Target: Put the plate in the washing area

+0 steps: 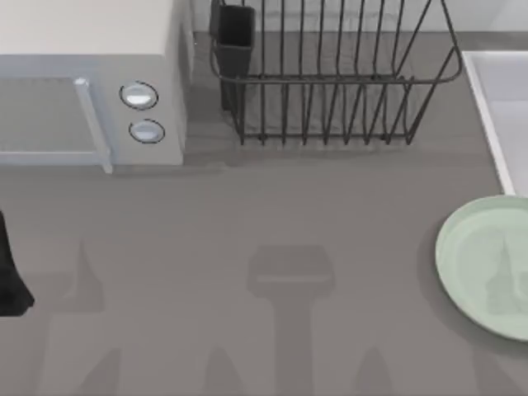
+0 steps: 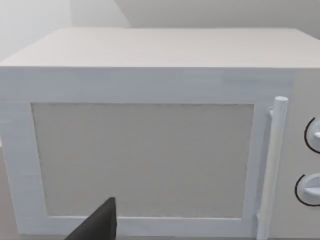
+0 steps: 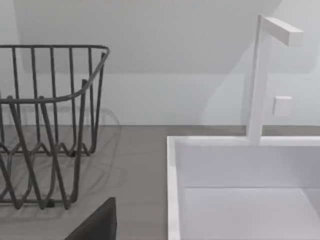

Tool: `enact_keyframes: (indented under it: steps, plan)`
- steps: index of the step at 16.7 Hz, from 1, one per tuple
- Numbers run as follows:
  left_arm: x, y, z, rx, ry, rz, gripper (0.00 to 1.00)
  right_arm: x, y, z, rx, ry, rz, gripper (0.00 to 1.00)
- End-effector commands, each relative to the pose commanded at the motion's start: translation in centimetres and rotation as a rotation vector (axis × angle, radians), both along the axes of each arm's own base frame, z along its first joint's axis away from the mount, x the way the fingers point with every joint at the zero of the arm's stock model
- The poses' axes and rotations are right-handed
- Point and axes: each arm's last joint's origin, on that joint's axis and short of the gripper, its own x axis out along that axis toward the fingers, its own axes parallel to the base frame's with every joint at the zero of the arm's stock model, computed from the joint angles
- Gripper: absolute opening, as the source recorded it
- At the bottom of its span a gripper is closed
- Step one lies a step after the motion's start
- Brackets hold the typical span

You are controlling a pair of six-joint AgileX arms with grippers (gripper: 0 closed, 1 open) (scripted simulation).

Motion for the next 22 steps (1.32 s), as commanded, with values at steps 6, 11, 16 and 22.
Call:
enact_keyframes:
  steps: [6, 11, 16, 22]
  plan:
    - [0.0, 0.0, 0.0, 0.0, 0.0, 0.0, 1.0, 1.1, 0.8, 4.0, 0.059, 0.241, 0.057, 1.0]
    - [0.0, 0.0, 0.0, 0.0, 0.0, 0.0, 1.0, 5.7, 2.8, 7.9, 0.106, 0.645, 0.101, 1.0]
    - [0.0, 0.0, 0.0, 0.0, 0.0, 0.0, 1.0, 13.1, 6.6, 8.4, 0.095, 1.09, 0.087, 1.0]
    - [0.0, 0.0, 0.0, 0.0, 0.0, 0.0, 1.0, 19.6, 11.3, 4.7, 0.028, 1.475, 0.017, 1.0]
